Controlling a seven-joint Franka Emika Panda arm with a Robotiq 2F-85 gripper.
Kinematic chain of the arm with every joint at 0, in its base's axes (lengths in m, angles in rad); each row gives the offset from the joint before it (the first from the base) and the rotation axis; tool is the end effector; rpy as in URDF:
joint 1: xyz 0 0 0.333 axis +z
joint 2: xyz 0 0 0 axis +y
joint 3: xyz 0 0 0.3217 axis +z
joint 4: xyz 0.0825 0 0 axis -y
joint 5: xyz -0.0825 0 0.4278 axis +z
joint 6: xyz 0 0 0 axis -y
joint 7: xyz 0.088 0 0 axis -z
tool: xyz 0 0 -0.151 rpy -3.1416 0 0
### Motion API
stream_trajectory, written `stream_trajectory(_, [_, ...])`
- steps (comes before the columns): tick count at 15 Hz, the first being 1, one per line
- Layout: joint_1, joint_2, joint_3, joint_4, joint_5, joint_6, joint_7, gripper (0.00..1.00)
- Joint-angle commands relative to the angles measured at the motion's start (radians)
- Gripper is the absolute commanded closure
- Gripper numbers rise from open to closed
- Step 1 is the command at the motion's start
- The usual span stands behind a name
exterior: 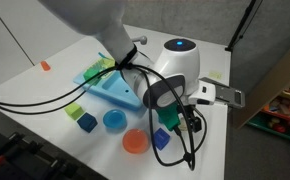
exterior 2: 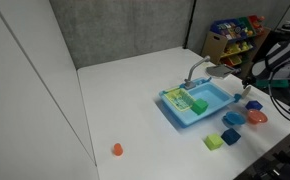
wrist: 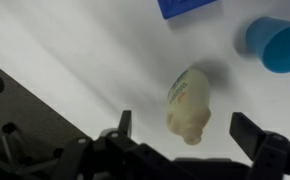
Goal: Put the soap bottle on top of the green block
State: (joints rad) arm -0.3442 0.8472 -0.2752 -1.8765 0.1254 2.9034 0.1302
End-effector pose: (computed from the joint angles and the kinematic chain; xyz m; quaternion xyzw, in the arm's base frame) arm 0.5368 -0.3980 0.0144 0.9210 -0.3665 0.0864 0.1001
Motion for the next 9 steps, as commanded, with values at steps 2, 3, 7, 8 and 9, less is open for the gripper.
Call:
stream_trajectory(2, [-0.010,0.094,0.006,0.103,0.012,0.010,0.019,0.00])
stream_trajectory(3, [-0.009,0.107,0.005,0.114,0.011,0.010,0.018,0.00])
stream_trajectory(7, [-0.003,0.135,-0.001,0.145,0.007,-0.003,0.019,0.25])
stream_trajectory(8, [-0.002,0.137,-0.002,0.148,0.006,-0.004,0.017,0.34])
stream_trajectory(9, [0.003,0.135,-0.007,0.146,0.004,-0.010,0.018,0.41])
